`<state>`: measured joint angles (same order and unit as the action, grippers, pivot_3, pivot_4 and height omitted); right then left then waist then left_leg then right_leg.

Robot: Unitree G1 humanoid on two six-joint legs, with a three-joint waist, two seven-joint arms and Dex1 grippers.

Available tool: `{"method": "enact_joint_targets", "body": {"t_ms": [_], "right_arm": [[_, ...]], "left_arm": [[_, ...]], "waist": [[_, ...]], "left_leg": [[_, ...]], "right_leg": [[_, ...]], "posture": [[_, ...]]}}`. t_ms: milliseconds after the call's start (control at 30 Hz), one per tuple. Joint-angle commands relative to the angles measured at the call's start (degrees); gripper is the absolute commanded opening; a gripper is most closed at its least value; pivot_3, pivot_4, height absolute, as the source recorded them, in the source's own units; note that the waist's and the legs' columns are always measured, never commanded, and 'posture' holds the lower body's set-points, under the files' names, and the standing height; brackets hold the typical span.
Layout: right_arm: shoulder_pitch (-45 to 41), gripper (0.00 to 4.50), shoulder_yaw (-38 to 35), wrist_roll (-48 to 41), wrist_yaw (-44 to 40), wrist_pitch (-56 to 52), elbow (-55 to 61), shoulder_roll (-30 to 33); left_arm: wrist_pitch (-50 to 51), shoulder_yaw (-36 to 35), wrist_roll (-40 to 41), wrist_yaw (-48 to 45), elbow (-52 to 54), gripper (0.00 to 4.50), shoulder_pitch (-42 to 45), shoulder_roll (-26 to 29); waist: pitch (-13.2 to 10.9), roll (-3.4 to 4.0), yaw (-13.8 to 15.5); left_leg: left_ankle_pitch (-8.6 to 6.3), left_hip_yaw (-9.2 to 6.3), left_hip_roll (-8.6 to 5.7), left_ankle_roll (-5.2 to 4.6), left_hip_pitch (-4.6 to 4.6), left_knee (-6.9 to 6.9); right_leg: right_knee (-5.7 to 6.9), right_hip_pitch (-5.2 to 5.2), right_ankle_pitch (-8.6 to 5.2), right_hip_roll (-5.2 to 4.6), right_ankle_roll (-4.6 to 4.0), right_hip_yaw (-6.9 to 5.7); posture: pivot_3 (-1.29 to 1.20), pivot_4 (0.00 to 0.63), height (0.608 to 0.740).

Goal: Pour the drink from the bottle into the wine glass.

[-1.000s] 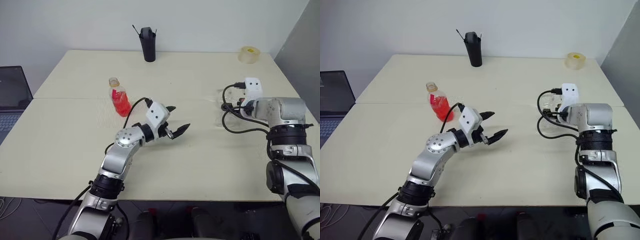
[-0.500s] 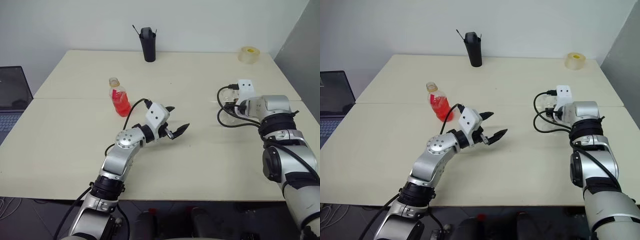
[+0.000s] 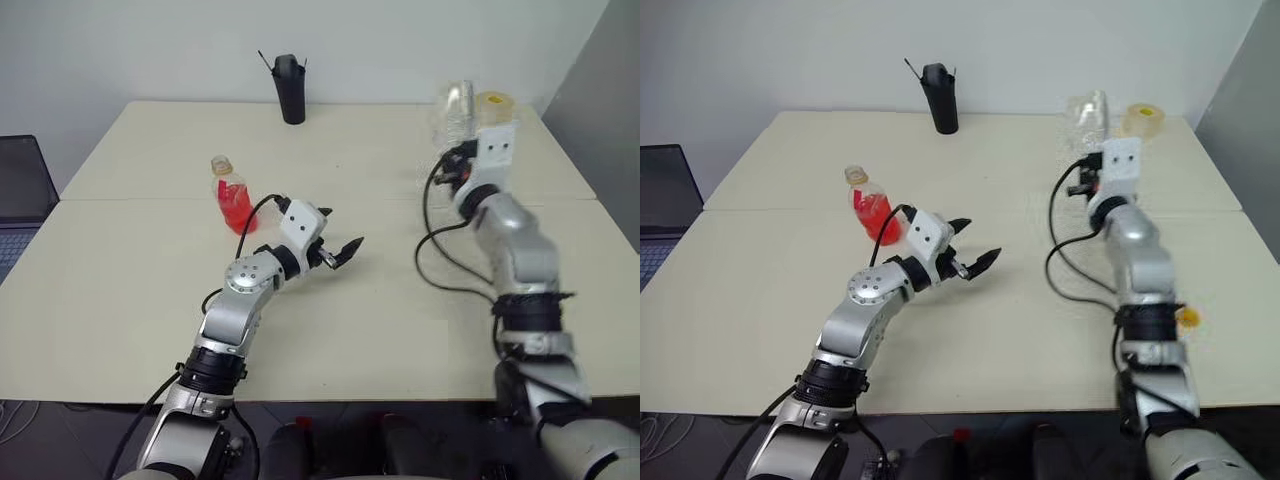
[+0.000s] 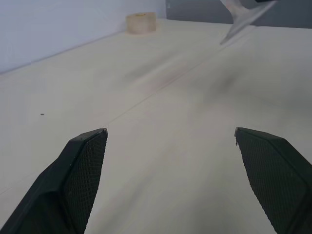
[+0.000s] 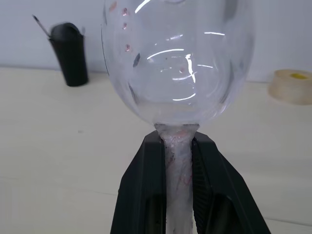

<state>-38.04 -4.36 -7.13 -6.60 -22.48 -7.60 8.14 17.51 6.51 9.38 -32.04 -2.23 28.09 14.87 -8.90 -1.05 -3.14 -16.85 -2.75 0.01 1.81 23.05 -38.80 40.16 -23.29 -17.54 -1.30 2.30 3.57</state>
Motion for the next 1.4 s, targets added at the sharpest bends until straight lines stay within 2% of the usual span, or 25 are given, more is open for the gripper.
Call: {"method": "enact_joint_targets", "body": {"t_ms": [33,133,333,533,733,1067,1400], "right_arm": [[0.76,0.34,4.6,4.19,2.76,9.18,-0.84,-3.94],[-2.17,0.34,5.84,5.17,3.37,14.8,-7.44,-6.87],[-11.78,0.34,4.77,7.94,8.67,27.42,-28.46,-8.78],[-11.57,0.34,6.92,10.57,9.69,28.58,-36.68,-9.23],[-7.59,0.34,8.23,11.52,7.02,27.55,-35.28,-8.92],[4.86,0.32,7.28,9.87,1.16,21.92,-18.49,-4.79],[13.26,0.32,7.11,10.21,-0.39,16.46,-9.3,-2.0]], "left_arm": [[1.23,-3.49,2.74,0.09,1.15,4.5,0.91,0.45],[2.59,-4.91,4.4,-0.32,2.01,4.5,0.65,0.88],[3.85,-4.99,4.86,-0.11,3.92,4.5,-0.4,1.61],[5.09,-5.1,4.88,0.79,6.4,4.5,-1.8,1.62],[5.11,-4.78,4.46,0.79,5.91,4.5,-1.09,1.63],[4.27,-3.99,3.97,-0.56,4.69,4.5,0.51,2.04],[2.71,-3.28,3.76,-1.71,2.03,4.5,1.96,1.77]], "waist": [[-0.02,0.03,-0.14],[-0.03,0.03,-0.2],[-0.03,0.03,-0.29],[-0.02,0.03,-0.36],[-0.01,0.04,-0.69],[0.03,0.02,-0.17],[0.1,-0.03,0.43]], "left_leg": [[0.02,0.01,-0.02,0.03,0.0,0.0],[0.08,-0.01,-0.08,0.15,-0.01,0.0],[0.1,-0.06,-0.11,0.17,-0.05,0.0],[0.1,-0.03,-0.11,0.18,-0.04,0.01],[0.1,-0.04,-0.07,0.17,-0.09,0.02],[0.1,-0.07,-0.09,0.17,-0.09,0.01],[0.09,-0.09,-0.18,0.16,-0.09,0.0]], "right_leg": [[0.0,-0.01,0.0,0.0,0.0,0.0],[-0.01,-0.02,0.0,0.01,0.0,-0.02],[-0.06,0.01,0.0,0.03,0.0,-0.07],[-0.1,0.04,0.0,0.01,0.0,-0.03],[-0.05,0.06,0.0,0.01,0.0,-0.02],[-0.08,0.12,0.0,0.01,0.0,-0.03],[-0.13,0.17,0.0,0.01,0.01,-0.05]], "posture": [[0.0,0.15,0.74],[0.0,0.15,0.74],[0.0,0.15,0.74],[0.0,0.15,0.74],[0.0,0.15,0.74],[0.0,0.15,0.74],[0.0,0.15,0.74]]}}
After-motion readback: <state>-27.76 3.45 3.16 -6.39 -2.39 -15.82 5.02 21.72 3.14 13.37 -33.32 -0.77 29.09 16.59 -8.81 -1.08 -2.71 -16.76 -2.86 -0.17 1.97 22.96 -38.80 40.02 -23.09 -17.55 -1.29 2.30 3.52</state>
